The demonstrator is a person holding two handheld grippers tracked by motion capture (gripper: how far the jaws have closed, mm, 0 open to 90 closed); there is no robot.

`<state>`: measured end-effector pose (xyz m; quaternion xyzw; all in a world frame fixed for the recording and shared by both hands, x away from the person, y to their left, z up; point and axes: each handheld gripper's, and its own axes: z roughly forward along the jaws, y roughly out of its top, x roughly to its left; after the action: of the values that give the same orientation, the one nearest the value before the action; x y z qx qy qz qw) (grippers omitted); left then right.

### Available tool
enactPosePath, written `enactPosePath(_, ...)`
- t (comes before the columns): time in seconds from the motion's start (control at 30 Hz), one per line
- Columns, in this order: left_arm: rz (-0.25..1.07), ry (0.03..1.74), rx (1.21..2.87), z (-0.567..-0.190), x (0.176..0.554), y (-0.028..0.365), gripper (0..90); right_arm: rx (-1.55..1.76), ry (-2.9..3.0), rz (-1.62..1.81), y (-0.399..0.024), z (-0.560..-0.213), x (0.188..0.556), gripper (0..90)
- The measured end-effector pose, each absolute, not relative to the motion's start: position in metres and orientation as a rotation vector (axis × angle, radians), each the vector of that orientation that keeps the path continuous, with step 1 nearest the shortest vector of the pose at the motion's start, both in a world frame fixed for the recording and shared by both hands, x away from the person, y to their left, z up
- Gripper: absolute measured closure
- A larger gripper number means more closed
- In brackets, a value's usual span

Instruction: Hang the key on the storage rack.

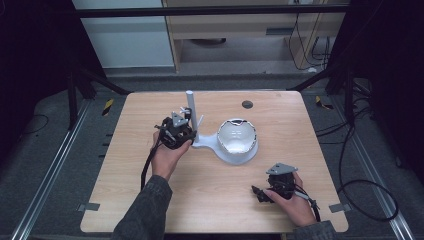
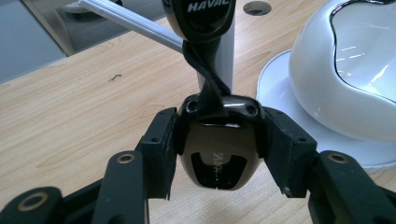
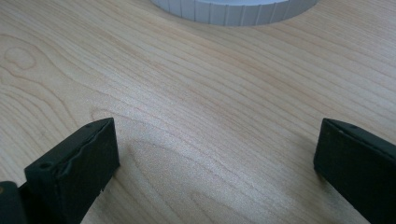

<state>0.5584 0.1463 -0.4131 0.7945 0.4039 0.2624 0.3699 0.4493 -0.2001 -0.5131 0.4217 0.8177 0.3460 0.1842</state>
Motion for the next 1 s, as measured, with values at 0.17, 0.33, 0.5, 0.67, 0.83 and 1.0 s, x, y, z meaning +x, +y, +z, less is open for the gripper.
enactPosePath(0.17,0.674,1.034,2.041,-0.414,0.556,0.150,48.5,1.189,2.304,0.977,-0.200,-0.513,0.449,0.4)
enactPosePath(0.33,0.674,1.035,2.036,-0.415,0.554,0.153,47.2,1.189,2.304,0.977,-0.200,-0.513,0.449,0.4)
enactPosePath(0.5,0.685,1.024,2.036,-0.414,0.548,0.156,45.5,1.188,2.304,0.977,-0.200,-0.513,0.449,0.4)
enactPosePath(0.67,0.708,1.003,2.041,-0.408,0.541,0.161,44.7,1.188,2.304,0.977,-0.200,-0.513,0.449,0.4)
enactPosePath(0.83,0.728,0.984,2.043,-0.403,0.534,0.164,40.3,1.192,2.305,0.976,-0.200,-0.513,0.449,0.4)
enactPosePath(1.0,0.737,0.974,2.055,-0.398,0.526,0.167,30.5,1.189,2.305,0.975,-0.200,-0.513,0.449,0.4)
